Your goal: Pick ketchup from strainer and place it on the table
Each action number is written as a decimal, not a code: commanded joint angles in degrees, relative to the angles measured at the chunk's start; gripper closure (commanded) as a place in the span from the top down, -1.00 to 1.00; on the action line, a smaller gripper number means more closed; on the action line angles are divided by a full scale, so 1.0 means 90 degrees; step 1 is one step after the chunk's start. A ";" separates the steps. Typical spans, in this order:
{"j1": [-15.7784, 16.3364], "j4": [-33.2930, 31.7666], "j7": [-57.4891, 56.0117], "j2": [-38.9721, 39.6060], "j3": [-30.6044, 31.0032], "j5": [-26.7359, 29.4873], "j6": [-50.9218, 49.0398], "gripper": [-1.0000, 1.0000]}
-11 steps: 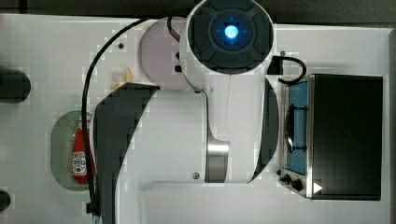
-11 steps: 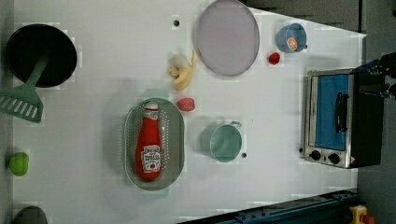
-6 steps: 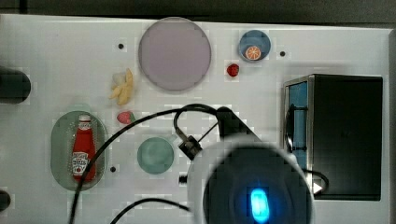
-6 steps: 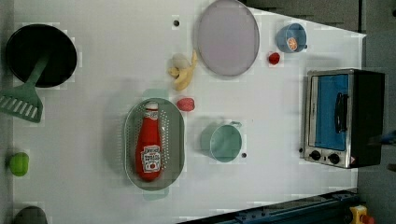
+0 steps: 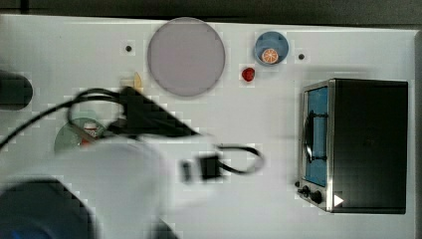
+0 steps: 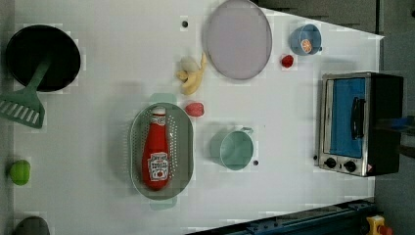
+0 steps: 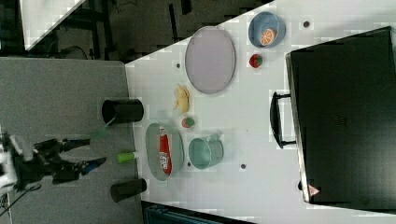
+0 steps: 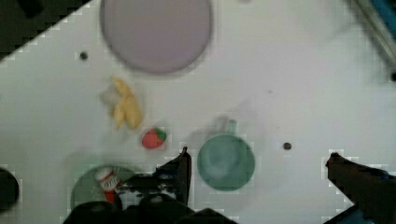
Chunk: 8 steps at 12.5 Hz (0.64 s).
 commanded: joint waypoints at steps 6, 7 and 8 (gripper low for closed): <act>0.0326 -0.0399 0.0275 0.1811 0.2250 0.0007 0.1294 1.00; 0.0333 -0.0471 0.0306 0.2046 0.2452 -0.0017 0.1634 1.00; 0.0339 -0.0568 0.0362 0.2268 0.2604 -0.0055 0.1974 1.00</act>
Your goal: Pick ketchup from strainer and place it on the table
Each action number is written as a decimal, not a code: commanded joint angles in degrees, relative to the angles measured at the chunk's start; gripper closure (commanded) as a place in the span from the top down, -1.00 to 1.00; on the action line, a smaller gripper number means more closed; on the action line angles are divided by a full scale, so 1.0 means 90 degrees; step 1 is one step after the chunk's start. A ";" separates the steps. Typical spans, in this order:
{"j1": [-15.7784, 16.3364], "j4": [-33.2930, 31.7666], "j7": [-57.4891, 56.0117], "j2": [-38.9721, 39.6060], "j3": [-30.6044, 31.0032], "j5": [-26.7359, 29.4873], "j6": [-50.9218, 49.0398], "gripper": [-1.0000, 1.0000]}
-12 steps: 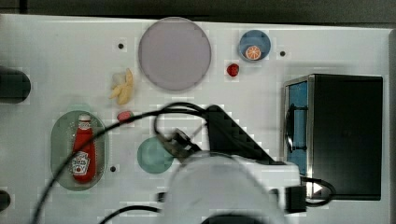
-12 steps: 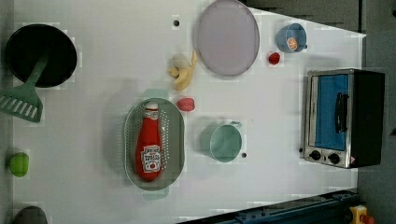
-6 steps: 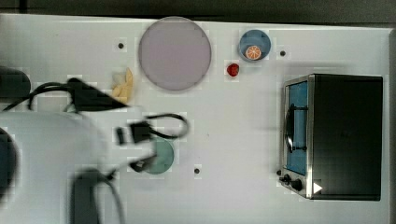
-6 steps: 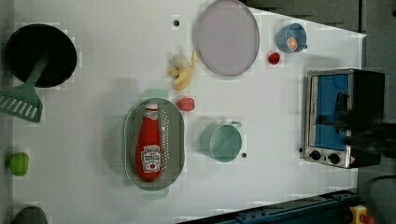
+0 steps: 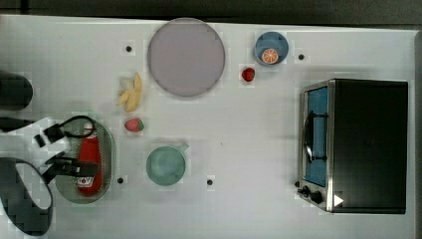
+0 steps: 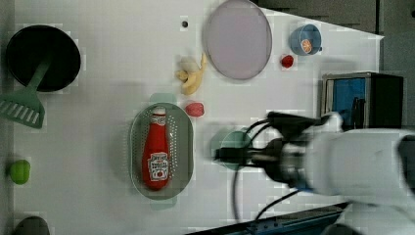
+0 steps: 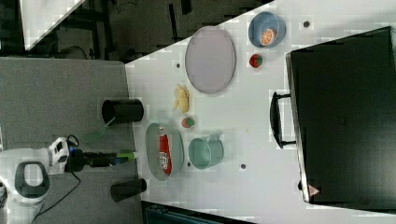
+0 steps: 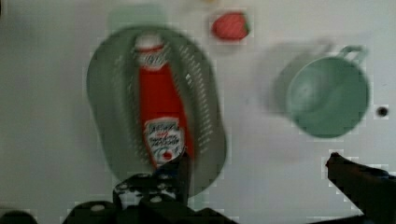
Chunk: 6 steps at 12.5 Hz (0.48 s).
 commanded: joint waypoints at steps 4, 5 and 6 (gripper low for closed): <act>0.0088 -0.0594 0.0331 0.0879 0.0331 -0.0376 0.1894 1.00; 0.0105 -0.0767 0.0392 0.1053 0.0327 -0.0587 0.2270 1.00; 0.0117 -0.0938 0.0549 0.1227 0.0324 -0.0770 0.2655 1.00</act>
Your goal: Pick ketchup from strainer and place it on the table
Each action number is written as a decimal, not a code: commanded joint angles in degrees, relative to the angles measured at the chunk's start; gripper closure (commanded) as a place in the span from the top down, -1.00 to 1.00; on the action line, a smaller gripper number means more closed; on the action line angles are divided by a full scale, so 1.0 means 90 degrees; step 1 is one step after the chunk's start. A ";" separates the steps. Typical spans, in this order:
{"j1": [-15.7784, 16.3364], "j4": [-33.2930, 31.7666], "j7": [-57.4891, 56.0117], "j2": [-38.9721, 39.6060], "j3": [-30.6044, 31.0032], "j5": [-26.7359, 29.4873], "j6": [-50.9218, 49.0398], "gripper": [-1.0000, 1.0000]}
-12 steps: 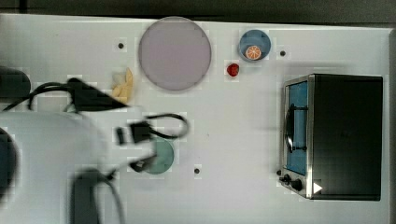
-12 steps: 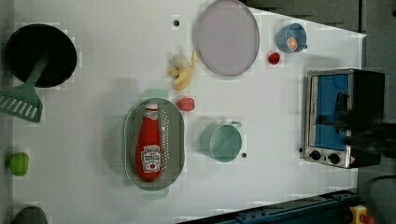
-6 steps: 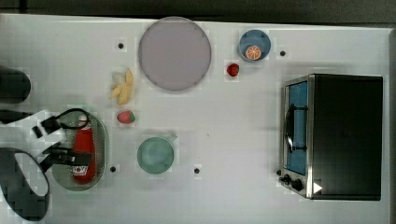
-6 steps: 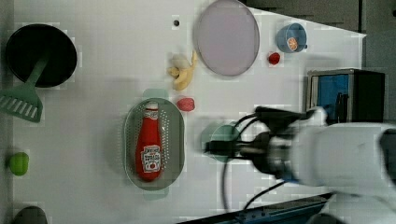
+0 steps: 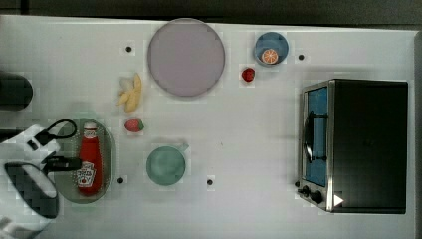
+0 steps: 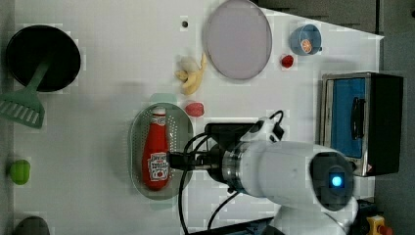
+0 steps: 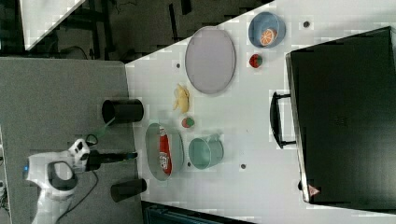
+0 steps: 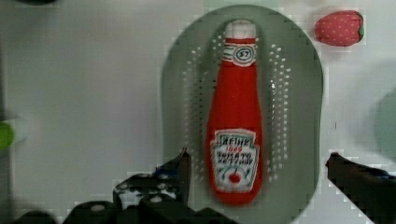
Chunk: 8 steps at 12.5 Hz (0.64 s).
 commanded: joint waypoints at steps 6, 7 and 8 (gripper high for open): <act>0.0002 -0.0748 0.1239 0.1495 -0.0117 -0.0743 0.2277 1.00; 0.0007 -0.0740 0.1326 0.1696 -0.0125 -0.0809 0.2391 1.00; 0.0012 -0.0723 0.1394 0.1874 -0.0128 -0.0885 0.2497 1.00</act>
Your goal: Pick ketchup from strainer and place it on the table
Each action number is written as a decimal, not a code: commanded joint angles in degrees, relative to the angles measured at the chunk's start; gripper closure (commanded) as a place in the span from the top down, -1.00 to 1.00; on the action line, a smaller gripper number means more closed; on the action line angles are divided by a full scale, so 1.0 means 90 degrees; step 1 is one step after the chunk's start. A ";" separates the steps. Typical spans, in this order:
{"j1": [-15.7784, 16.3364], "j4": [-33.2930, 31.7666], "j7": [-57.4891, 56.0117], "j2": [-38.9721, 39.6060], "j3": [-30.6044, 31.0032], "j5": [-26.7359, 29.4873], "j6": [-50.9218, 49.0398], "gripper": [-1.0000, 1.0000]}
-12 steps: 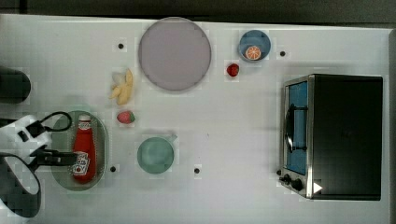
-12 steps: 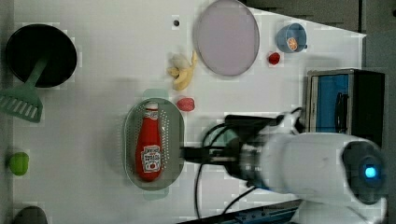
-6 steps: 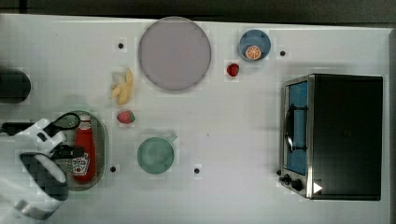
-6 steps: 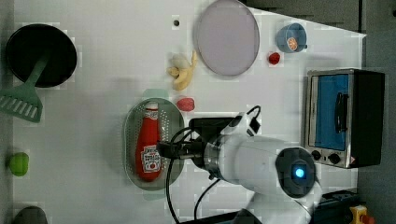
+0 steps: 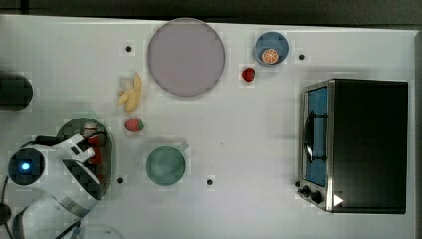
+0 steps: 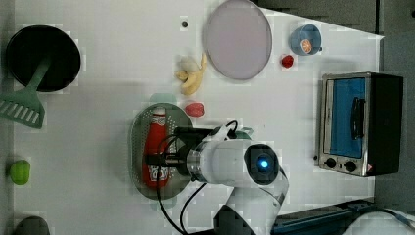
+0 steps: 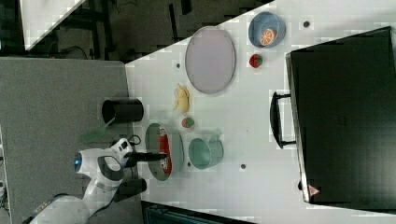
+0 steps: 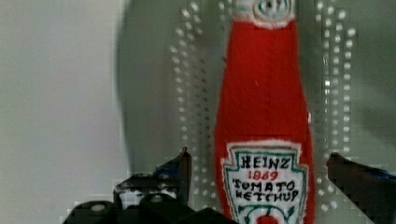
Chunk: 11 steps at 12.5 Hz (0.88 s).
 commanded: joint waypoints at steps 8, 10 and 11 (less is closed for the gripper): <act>0.0169 0.0115 0.0883 0.0661 -0.0223 -0.0511 0.0688 0.25; 0.0150 0.0131 0.0884 0.0471 -0.0139 -0.0497 0.0643 0.25; 0.0127 0.0111 0.0883 0.0267 -0.0085 -0.0480 0.0536 0.25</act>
